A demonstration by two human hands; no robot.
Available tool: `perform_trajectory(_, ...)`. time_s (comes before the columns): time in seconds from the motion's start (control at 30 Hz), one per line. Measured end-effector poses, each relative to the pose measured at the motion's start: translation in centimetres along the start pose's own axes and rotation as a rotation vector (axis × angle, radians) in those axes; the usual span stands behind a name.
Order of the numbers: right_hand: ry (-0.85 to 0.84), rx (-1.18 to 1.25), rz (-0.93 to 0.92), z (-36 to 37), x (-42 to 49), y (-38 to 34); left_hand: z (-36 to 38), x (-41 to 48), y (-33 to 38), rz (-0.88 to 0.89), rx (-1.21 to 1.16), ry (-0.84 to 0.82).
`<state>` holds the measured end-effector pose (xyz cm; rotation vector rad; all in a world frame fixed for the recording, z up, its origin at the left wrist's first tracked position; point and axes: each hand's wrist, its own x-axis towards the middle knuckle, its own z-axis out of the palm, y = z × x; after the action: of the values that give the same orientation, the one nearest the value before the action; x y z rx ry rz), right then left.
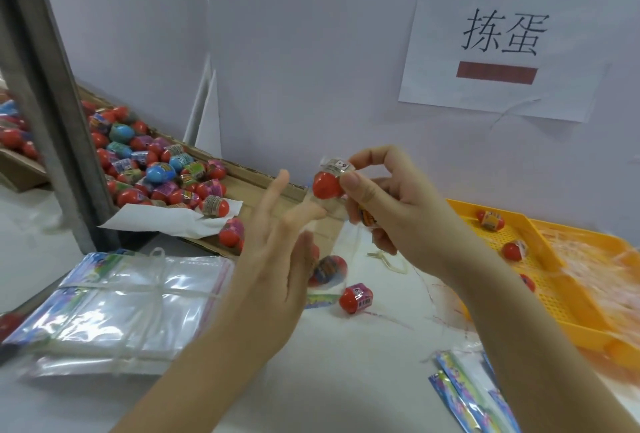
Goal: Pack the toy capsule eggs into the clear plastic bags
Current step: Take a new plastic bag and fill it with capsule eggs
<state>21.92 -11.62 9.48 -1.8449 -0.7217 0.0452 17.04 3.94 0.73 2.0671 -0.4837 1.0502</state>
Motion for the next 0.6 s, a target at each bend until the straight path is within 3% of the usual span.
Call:
perform_trajectory(0.1, -0.003, 0.006, 0.011, 0.3, 0.0, 0.0, -0.1, 0.1, 0.2, -0.049, 0.063, -0.052)
perform_trajectory(0.3, 0.073, 0.063, -0.018, 0.1, 0.3, 0.7, -0.4, 0.2, 0.5, -0.220, -0.145, -0.023)
perform_trajectory(0.47, -0.016, 0.119, 0.076, 1.8, 0.4, 2.3, 0.0, 0.0, -0.2, -0.416, -0.197, -0.143)
perform_trajectory(0.6, -0.074, 0.277, 0.104, 2.3, 0.4, 2.9, -0.1, 0.5, 0.1, -0.381, -0.155, -0.115)
